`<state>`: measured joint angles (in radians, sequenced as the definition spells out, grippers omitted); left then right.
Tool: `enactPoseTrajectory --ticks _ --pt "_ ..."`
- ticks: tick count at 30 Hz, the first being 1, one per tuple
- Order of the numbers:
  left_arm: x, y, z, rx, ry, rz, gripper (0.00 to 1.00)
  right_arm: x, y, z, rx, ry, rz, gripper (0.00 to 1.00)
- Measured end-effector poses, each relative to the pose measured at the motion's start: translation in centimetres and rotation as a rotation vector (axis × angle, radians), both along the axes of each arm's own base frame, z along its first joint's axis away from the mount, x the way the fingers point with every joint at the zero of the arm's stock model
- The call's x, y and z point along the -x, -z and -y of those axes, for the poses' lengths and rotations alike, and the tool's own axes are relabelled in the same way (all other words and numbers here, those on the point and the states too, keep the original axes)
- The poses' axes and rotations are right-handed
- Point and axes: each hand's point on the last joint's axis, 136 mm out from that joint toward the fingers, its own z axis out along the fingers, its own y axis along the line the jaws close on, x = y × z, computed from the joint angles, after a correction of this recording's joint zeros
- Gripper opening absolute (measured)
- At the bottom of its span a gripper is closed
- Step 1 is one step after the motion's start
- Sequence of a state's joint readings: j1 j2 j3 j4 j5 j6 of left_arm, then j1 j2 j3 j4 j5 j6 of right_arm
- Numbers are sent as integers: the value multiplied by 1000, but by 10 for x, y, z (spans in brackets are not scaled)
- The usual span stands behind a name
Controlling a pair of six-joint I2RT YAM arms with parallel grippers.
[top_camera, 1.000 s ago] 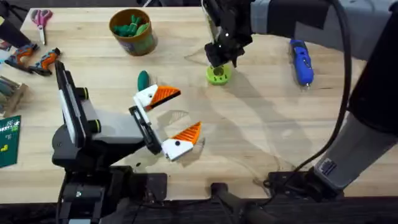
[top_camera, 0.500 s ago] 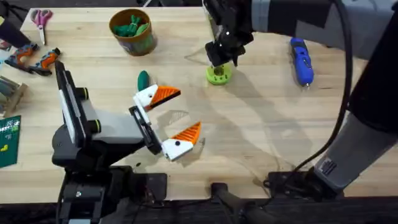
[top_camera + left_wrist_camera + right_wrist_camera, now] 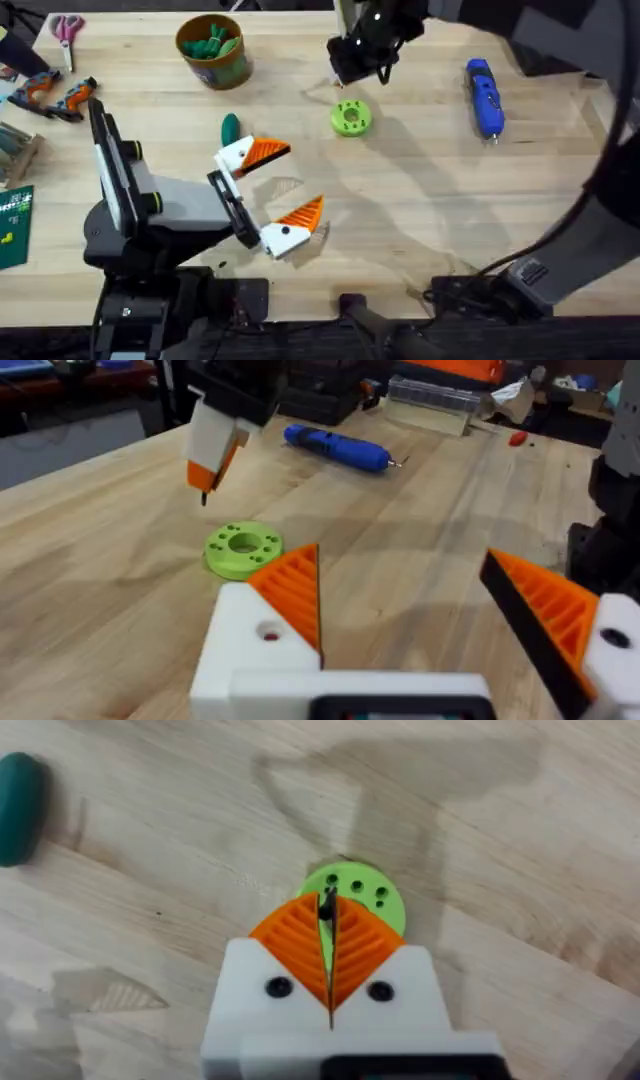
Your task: Pick up the gripper from the table and insert it into the empty holder that is missing its gripper. Then pick up a screw, insert it into the mounting hole, and use the screwdriver to tighten it. Finally, clean up the table by picking up the vegetable and placing it into the bucket.
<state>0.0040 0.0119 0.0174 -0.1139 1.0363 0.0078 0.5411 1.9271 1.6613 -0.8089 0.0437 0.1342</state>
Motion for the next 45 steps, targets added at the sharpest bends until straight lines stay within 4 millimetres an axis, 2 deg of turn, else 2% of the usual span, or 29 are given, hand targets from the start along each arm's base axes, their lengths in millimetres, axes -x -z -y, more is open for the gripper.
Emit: enactPoseTrajectory --ticks 6,11,12,18,26,33,34,38,45 --pt "0 0 0 0 0 0 985 7 -24 2 -8 -13 17 6" --pt "0 0 0 0 0 0 985 20 -57 -3 -17 -58 37 6" --pt "0 0 0 0 0 0 985 31 -82 -10 -34 -102 50 6" --pt "0 0 0 0 0 0 985 59 -121 -40 -104 -262 62 6" --pt "0 0 0 0 0 0 985 108 -137 -85 -105 -515 81 6" --pt "0 0 0 0 0 0 985 157 -135 -115 -91 -691 62 6" --pt "0 0 0 0 0 1 985 170 -134 -121 -84 -726 51 6" --pt "0 0 0 0 0 0 985 180 -136 -127 -87 -753 52 6" --pt "0 0 0 0 0 0 985 193 -158 -137 -117 -790 91 6"
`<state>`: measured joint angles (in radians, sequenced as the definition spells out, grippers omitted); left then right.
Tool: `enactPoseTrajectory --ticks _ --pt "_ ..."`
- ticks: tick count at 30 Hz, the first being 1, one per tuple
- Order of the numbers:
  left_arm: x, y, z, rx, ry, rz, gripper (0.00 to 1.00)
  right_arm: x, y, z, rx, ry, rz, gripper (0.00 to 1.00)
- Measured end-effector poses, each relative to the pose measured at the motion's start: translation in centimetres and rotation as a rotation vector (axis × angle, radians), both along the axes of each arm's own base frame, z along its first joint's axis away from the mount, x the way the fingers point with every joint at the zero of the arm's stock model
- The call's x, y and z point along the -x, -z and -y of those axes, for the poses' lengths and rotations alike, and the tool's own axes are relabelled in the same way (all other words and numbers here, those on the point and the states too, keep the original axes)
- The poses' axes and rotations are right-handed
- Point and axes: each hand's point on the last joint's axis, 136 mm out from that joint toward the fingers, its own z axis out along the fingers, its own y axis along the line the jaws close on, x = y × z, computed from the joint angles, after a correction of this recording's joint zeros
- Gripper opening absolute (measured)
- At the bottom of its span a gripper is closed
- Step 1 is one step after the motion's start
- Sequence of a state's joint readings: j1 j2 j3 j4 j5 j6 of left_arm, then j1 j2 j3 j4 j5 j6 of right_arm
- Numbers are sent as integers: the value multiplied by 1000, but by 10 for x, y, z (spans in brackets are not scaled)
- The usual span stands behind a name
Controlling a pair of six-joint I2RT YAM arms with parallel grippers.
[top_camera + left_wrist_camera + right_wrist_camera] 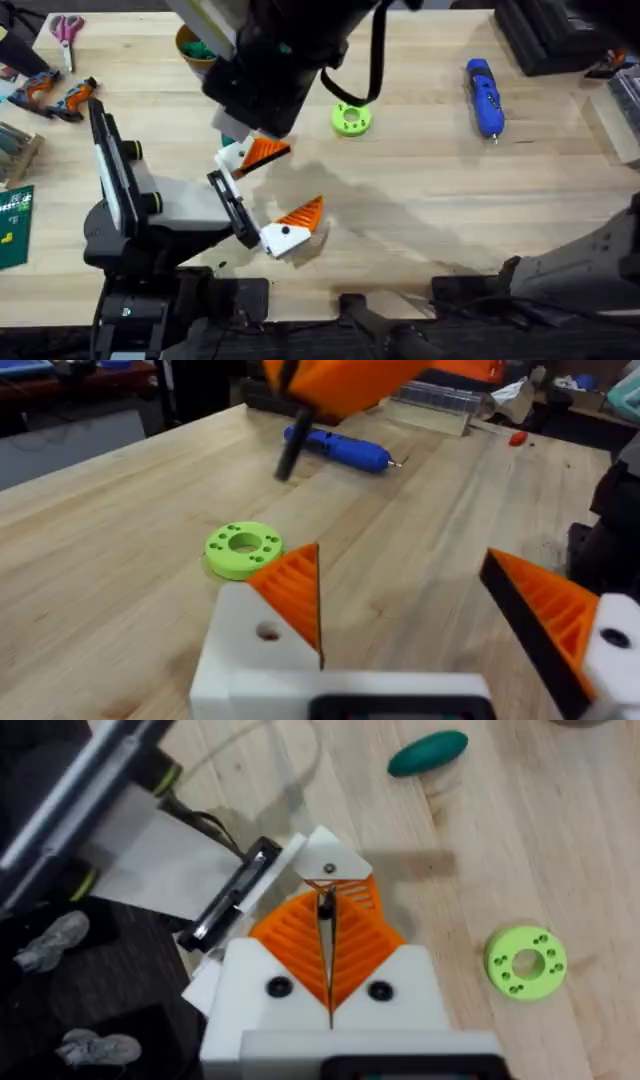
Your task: Pick up the gripper from the table and insert it into the empty holder that is missing its gripper. Then pick up a screw, insert it into the mounting hole, and use the screwdriver to tighten it. Finally, clean up the table by picking up the vegetable and placing it into the bucket.
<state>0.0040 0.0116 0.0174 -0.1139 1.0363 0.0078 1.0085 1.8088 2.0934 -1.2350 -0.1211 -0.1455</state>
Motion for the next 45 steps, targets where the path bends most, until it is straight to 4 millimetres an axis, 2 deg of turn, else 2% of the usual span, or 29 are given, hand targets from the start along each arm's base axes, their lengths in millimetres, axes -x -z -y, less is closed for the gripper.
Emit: enactPoseTrajectory --ticks 5,13,20,36,45 --pt "0 0 0 0 0 0 986 1 -6 -6 4 -10 -3 6" --pt "0 0 0 0 0 0 986 -5 17 -17 58 -9 -38 6" --pt "0 0 0 0 0 0 986 0 24 -14 92 -14 -59 6" --pt "0 0 0 0 0 0 986 2 25 -14 98 -20 -62 6" --pt "0 0 0 0 0 0 986 -1 43 -20 135 -20 -85 6"
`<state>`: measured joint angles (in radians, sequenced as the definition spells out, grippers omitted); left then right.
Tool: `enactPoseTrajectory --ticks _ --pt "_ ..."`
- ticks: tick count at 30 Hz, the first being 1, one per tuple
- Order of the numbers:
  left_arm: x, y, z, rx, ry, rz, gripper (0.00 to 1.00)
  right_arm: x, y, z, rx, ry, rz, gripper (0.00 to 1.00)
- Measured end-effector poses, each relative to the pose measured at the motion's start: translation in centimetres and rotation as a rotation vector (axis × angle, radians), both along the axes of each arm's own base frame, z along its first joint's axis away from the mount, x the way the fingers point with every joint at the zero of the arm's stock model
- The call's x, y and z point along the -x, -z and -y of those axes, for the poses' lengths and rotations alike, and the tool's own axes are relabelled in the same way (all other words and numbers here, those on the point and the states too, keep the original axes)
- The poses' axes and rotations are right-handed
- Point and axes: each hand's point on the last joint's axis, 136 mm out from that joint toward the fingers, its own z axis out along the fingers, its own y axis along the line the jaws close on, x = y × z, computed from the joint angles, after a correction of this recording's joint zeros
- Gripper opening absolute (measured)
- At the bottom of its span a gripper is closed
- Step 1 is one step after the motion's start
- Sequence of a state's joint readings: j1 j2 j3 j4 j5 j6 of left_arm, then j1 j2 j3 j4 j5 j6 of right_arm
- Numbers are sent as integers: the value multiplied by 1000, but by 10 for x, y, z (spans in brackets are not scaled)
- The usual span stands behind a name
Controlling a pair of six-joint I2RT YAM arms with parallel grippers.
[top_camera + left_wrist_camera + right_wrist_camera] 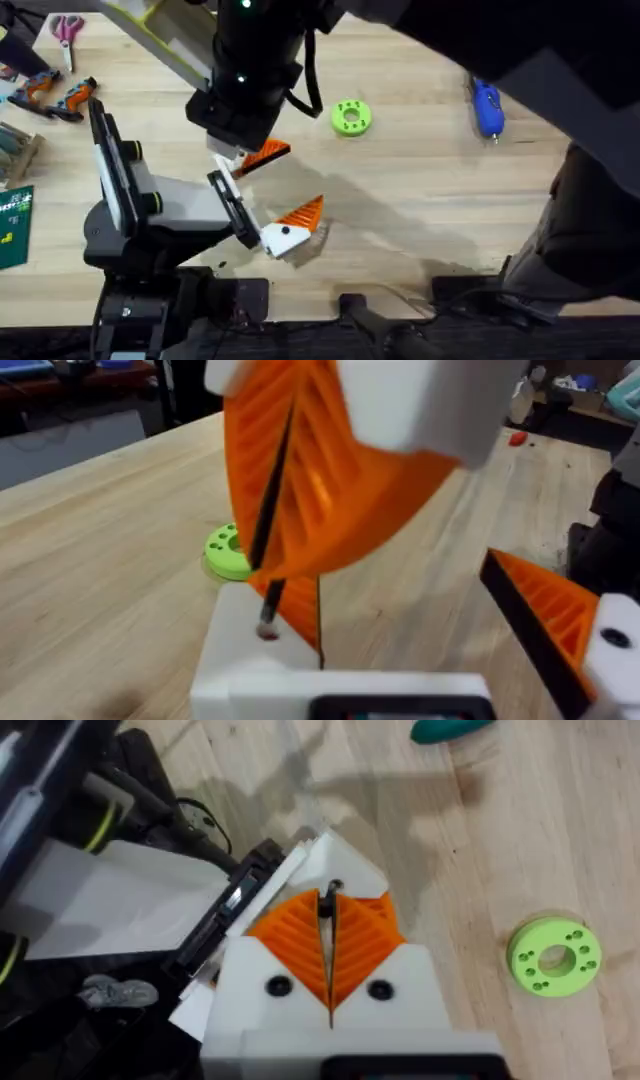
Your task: Pick up the gripper from the table and insert it into the empty holder that is missing its gripper. Then pick up a screw, insert it into the mounting hole, and use the screwdriver to tighten it. Finally, clean up the table by picking up the vegetable and placing it into the bucket.
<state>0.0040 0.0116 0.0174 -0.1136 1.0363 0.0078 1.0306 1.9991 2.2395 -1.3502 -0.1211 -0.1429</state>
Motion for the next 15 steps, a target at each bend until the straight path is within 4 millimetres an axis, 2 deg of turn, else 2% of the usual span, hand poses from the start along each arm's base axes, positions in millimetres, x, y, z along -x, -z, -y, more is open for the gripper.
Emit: enactPoseTrajectory --ticks 15 --pt "0 0 0 0 0 0 986 1 2 2 12 0 -7 6"
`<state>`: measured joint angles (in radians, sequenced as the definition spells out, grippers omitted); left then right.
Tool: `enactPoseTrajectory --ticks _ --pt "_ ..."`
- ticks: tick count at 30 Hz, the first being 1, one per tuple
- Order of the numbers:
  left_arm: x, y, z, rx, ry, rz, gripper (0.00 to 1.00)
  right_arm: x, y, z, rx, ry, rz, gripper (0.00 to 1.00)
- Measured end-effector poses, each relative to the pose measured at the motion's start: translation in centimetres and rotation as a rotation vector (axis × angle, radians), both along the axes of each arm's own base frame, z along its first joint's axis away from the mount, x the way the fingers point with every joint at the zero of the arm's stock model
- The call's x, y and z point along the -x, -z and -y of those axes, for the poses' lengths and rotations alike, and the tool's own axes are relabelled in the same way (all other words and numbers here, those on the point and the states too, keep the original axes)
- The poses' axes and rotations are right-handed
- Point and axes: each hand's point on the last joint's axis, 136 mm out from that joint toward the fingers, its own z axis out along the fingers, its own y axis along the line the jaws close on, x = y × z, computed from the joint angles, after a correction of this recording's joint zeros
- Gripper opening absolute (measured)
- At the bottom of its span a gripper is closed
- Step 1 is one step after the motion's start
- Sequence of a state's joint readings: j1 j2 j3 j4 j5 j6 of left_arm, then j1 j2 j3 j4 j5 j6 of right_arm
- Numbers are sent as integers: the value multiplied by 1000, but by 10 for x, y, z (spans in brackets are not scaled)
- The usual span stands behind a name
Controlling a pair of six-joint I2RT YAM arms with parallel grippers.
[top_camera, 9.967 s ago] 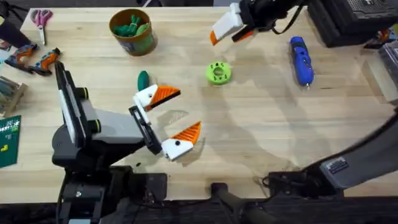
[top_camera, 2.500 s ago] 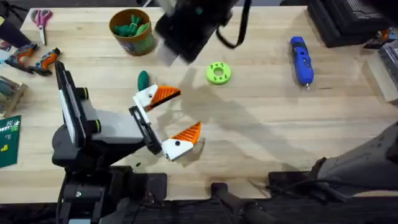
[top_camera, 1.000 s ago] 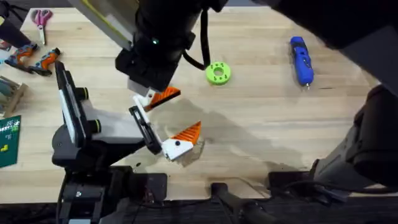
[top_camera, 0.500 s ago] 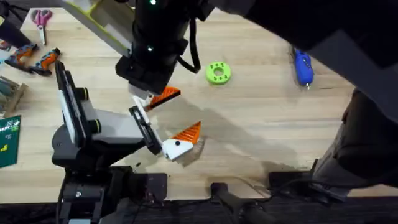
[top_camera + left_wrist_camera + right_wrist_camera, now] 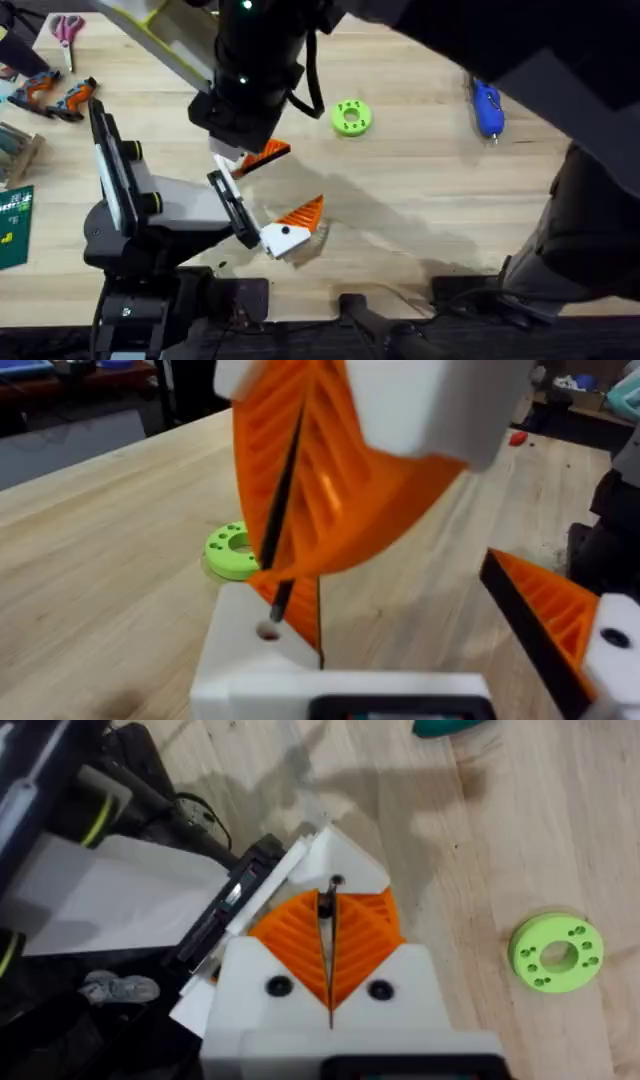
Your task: Pick up the gripper from the table and insert it into the empty holder that is missing its gripper. Then pick up a screw, insert it into the mounting hole, and use the screwdriver to tighten it. Finally, clean up the table by picking up the vegetable and placing it into the bucket.
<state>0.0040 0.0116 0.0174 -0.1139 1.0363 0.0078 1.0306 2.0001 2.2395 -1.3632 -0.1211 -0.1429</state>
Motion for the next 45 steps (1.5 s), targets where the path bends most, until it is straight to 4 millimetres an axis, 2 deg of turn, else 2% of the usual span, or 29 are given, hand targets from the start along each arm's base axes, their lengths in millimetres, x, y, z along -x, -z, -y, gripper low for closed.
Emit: enactPoseTrajectory --ticks 45 --pt "0 0 0 0 0 0 985 -7 9 -4 16 13 14 6"
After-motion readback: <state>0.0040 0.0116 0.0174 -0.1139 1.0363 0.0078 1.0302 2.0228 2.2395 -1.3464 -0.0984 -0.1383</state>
